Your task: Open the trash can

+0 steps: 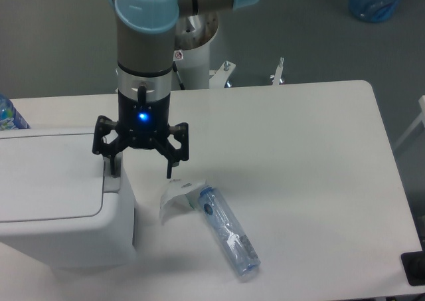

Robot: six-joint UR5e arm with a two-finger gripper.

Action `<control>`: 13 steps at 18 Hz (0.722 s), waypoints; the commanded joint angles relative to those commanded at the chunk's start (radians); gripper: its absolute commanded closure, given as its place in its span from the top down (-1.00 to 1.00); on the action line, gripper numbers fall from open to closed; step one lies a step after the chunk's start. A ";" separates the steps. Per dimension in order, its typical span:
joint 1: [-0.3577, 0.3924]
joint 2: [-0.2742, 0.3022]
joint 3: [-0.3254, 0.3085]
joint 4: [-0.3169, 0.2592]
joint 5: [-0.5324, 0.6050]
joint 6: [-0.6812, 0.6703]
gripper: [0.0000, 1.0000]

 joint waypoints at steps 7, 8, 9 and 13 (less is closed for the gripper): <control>0.000 0.000 -0.002 0.000 0.000 -0.002 1.00; 0.000 0.000 -0.003 0.000 0.000 -0.002 1.00; 0.000 0.000 -0.003 0.000 -0.002 -0.002 1.00; 0.000 0.000 -0.006 0.011 0.000 -0.003 1.00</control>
